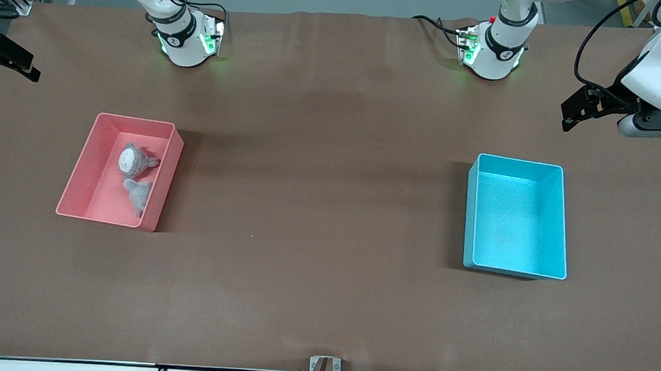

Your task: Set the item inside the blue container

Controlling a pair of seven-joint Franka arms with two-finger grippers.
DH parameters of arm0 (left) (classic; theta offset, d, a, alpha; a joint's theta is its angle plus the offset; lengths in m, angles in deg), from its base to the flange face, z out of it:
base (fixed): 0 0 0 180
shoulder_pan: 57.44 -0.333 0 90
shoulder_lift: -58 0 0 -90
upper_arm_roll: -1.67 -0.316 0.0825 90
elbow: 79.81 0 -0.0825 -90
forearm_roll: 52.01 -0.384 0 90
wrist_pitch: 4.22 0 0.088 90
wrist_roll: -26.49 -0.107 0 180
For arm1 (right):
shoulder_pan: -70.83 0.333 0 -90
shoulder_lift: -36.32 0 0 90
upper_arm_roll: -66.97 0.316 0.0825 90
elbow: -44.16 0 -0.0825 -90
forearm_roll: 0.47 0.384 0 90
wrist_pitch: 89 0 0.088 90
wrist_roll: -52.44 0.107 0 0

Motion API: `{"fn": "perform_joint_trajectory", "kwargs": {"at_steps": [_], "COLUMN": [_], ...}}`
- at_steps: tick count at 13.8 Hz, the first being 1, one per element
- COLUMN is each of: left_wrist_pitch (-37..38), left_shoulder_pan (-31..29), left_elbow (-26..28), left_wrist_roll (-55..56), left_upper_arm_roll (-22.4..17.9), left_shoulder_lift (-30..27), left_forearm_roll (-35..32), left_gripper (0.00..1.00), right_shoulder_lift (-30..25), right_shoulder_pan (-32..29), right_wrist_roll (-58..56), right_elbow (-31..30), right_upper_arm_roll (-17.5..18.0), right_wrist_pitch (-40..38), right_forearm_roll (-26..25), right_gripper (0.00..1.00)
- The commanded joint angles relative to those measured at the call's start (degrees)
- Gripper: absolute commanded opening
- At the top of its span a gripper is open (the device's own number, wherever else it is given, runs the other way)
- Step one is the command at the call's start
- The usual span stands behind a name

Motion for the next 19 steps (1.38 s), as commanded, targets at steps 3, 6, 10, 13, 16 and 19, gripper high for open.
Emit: {"fn": "perform_joint_trajectory", "kwargs": {"at_steps": [3, 6, 10, 13, 16, 19], "left_wrist_pitch": [0.4, 0.4, 0.6, 2.2, 2.1, 1.9], "left_shoulder_pan": [-0.7, -0.7, -0.8, -1.2, -1.4, -1.3], "left_elbow": [-1.5, -1.9, -1.6, -1.3, -1.2, -0.8], "left_wrist_roll": [-0.7, -1.7, -3.1, -3.5, -3.5, -3.5], "left_upper_arm_roll": [0.1, -0.1, -0.1, -0.1, -0.1, -0.1], "left_shoulder_lift": [-0.3, -0.2, -0.2, -0.2, -0.2, -0.2], "left_forearm_roll": [-1.1, -1.1, -1.1, -0.8, -0.8, -0.9], "left_gripper": [1.00, 1.00, 1.00, 1.00, 1.00, 1.00], "right_shoulder_lift": [-0.9, -0.9, -0.8, -0.9, -0.9, -0.9], "right_shoulder_pan": [0.3, 0.3, 0.4, 0.4, 0.3, 0.3], "right_wrist_roll": [-0.4, -0.7, -0.7, -0.5, -0.5, -0.5], "right_elbow": [0.7, 1.0, 1.0, 1.1, 1.1, 1.1], "right_upper_arm_roll": [-0.3, -0.3, -0.4, -0.5, -0.5, -0.5], "right_wrist_pitch": [0.4, -0.6, -0.6, -0.8, -1.5, -1.7], "right_forearm_roll": [-0.1, -0.1, 0.4, 0.4, 0.4, 0.4], "right_gripper": [1.00, 1.00, 1.00, 1.00, 1.00, 1.00]}}
